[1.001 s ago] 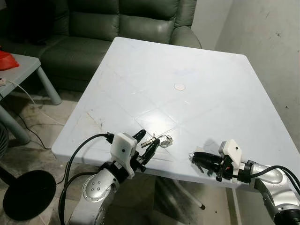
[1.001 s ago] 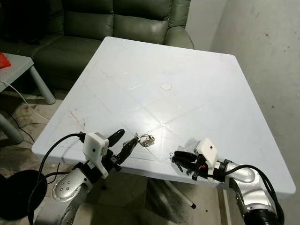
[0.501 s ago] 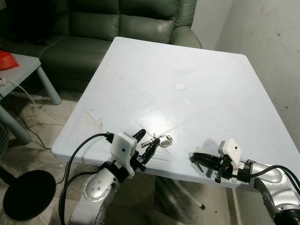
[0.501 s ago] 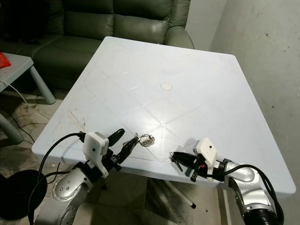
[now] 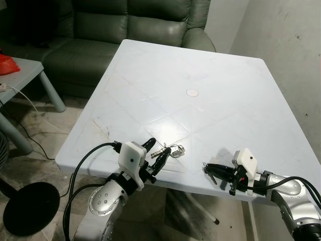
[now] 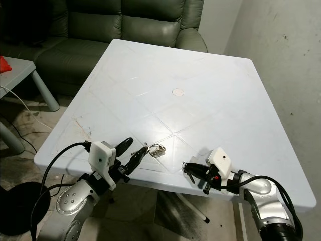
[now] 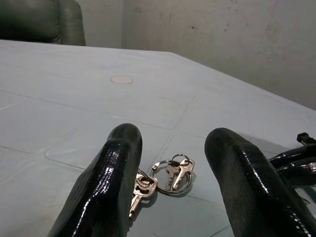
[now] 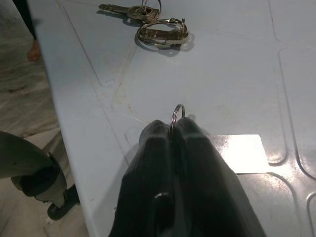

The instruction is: Hang keys on a hook

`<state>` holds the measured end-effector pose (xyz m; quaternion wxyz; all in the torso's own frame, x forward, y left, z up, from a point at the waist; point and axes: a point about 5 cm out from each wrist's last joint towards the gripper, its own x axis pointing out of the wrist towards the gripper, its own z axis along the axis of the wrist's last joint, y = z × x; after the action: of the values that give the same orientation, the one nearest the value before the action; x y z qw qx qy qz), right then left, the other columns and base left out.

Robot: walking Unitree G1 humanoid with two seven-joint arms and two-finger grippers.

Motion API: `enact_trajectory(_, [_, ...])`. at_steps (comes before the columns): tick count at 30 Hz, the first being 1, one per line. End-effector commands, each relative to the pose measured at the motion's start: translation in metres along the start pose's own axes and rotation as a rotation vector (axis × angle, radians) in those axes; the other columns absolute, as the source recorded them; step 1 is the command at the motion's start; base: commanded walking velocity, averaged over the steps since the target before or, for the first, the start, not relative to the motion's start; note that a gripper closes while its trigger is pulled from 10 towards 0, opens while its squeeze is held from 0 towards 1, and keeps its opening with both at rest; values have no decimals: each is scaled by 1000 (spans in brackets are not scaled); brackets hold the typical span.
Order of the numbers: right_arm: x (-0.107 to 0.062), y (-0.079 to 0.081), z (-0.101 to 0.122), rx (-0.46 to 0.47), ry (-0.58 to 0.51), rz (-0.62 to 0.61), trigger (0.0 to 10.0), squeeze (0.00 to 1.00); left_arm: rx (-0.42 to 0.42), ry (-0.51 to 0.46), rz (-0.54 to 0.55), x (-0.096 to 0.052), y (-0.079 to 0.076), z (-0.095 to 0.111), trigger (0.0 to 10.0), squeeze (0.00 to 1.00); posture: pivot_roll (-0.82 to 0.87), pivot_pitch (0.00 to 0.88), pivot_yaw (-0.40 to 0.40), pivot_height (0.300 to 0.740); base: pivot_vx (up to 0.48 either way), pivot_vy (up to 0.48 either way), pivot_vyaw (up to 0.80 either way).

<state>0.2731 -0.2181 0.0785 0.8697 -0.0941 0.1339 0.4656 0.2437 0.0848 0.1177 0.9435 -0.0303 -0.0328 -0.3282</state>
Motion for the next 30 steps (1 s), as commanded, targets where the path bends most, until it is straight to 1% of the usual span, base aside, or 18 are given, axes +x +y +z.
enact_trajectory(1, [0, -1, 1, -22, 14, -10, 10000, 0, -4, -4, 3, 1, 0, 2, 10000, 0, -103, 92, -64, 740, 0, 0, 0])
enact_trajectory(9, [0, -4, 3, -20, 13, -24, 10000, 0, -6, -5, 4, 1, 0, 2, 10000, 0, -101, 93, -66, 740, 0, 0, 0])
enact_trajectory(13, [1, -4, 4, 3, 6, -34, 10000, 0, -9, -7, 6, 2, 0, 2, 10000, 0, -101, 93, -66, 740, 0, 0, 0])
enact_trajectory(14, [2, -4, 4, 8, 5, -39, 9373, 0, -9, -7, 6, 2, 0, 2, 10000, 0, -101, 93, -66, 740, 0, 0, 0])
enact_trajectory(15, [3, -4, 4, 16, 1, -46, 8235, 0, -9, -8, 7, 2, 0, 2, 10000, 0, -101, 93, -66, 740, 0, 0, 0])
enact_trajectory(16, [3, -4, 4, 16, 1, -46, 8235, 0, -9, -8, 7, 2, 0, 2, 10000, 0, -101, 93, -66, 740, 0, 0, 0])
enact_trajectory(17, [3, -5, 4, 24, -4, -54, 5686, 0, -10, -8, 7, 2, 0, 2, 10000, 0, -100, 91, -66, 740, 0, 0, 0])
enact_trajectory(18, [3, -5, 5, 26, -7, -58, 1882, 0, -11, -8, 8, 1, 0, 2, 10000, 0, -100, 92, -65, 740, 0, 0, 0])
enact_trajectory(19, [3, -5, 5, 26, -7, -58, 1882, 0, -11, -8, 8, 1, 0, 2, 10000, 0, -100, 92, -65, 740, 0, 0, 0])
enact_trajectory(20, [3, -6, 5, 35, -11, -78, 0, 0, -10, -9, 8, 2, 0, 2, 10000, 0, -99, 90, -65, 740, 0, 0, 0])
enact_trajectory(26, [5, -9, 7, 60, -36, -114, 0, 0, -8, -10, 11, 3, 1, 3, 10000, 0, -100, 88, -64, 740, 0, 0, 0])
enact_trajectory(28, [4, -10, 7, 54, -40, -134, 0, 0, -7, -11, 12, 3, 1, 3, 10000, 0, -101, 86, -63, 740, 0, 0, 0])
enact_trajectory(30, [4, -10, 10, 23, -51, -147, 0, 0, -4, -11, 13, 4, 2, 3, 10000, 0, -101, 86, -63, 740, 0, 0, 0])
